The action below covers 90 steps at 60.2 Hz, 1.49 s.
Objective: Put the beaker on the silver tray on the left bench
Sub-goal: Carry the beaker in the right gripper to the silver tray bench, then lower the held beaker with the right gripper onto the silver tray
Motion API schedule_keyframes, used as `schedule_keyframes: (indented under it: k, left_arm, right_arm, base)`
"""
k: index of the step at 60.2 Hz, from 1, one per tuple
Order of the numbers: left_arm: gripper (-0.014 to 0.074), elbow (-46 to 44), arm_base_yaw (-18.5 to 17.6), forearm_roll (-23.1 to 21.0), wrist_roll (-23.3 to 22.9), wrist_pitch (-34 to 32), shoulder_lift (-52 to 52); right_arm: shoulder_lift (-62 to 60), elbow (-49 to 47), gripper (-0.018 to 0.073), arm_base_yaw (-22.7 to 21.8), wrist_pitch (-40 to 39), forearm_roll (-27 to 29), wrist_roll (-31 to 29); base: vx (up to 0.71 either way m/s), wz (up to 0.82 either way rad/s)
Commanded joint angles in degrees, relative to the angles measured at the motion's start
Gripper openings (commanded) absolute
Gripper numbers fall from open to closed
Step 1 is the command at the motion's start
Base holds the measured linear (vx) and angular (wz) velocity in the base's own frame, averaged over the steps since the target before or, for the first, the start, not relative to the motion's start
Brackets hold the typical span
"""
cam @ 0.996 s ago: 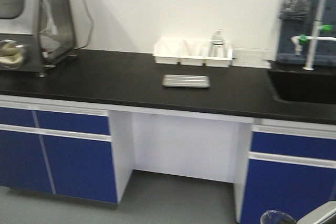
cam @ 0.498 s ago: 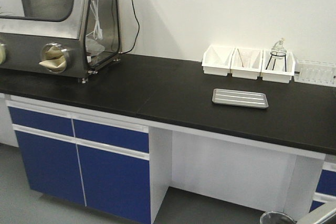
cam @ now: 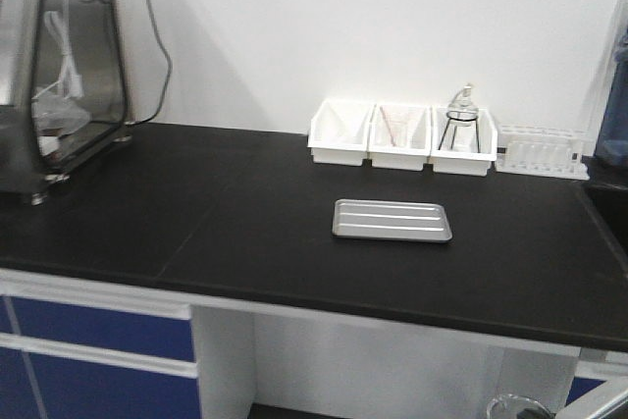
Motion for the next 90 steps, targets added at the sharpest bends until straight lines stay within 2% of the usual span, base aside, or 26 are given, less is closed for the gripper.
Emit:
schedule_keyframes:
  k: [1, 90]
  left_arm:
    - [0.0001, 1.14, -0.24, -0.16, -0.1, -4.28, -0.42]
    - [0.0001, 1.14, -0.24, -0.16, -0.1, -4.28, -0.42]
  right_arm:
    - [-0.73, -1.52, -0.0011, -0.02, -3.23, -0.21, -0.08]
    - [-0.73, -1.52, -0.0011, -0.02, -3.23, -0.21, -0.08]
  base:
    - [0.4, -0.27]
    - [0.33, -0.13]
